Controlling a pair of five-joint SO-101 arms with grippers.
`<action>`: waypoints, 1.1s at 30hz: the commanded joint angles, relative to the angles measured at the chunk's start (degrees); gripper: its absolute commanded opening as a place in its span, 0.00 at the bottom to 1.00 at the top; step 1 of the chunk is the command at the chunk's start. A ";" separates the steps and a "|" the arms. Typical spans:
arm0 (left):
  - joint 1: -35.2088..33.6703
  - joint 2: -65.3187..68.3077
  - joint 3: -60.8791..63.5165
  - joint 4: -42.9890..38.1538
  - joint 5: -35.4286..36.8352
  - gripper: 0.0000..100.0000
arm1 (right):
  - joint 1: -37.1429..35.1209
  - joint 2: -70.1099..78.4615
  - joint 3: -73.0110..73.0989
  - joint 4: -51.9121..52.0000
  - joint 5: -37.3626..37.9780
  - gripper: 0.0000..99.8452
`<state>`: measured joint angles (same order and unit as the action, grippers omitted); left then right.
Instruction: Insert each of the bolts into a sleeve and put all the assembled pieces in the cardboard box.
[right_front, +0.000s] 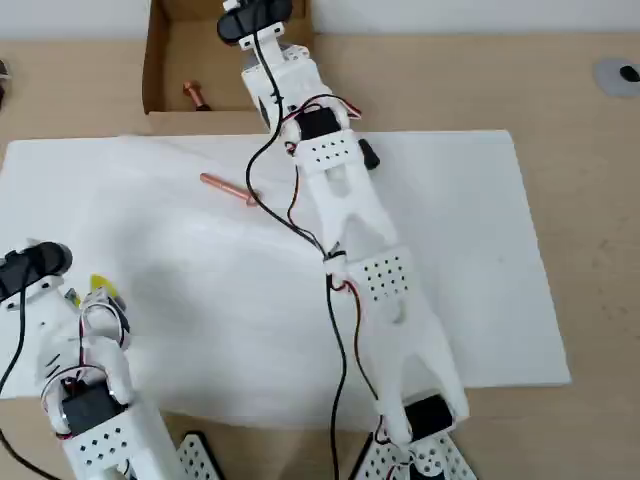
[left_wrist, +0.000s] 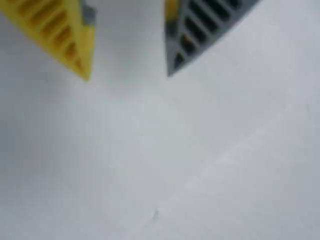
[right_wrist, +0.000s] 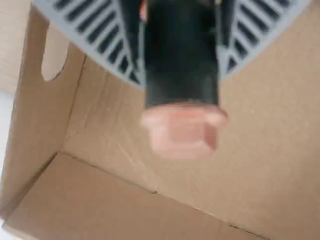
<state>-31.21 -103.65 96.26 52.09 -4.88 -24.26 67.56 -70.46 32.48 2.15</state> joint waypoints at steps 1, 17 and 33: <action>-0.97 -0.84 -1.93 -0.26 0.44 0.11 | -0.22 -1.54 -4.18 -1.58 -0.35 0.11; -0.62 -0.84 -1.85 -0.26 0.26 0.11 | -0.22 -0.13 -4.53 -0.09 -0.09 0.16; 4.13 -0.57 -7.91 8.44 0.44 0.11 | -0.13 -24.84 -4.18 31.65 -0.18 0.16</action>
<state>-30.15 -103.65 94.42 55.43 -4.70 -24.26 52.79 -71.43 55.78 2.15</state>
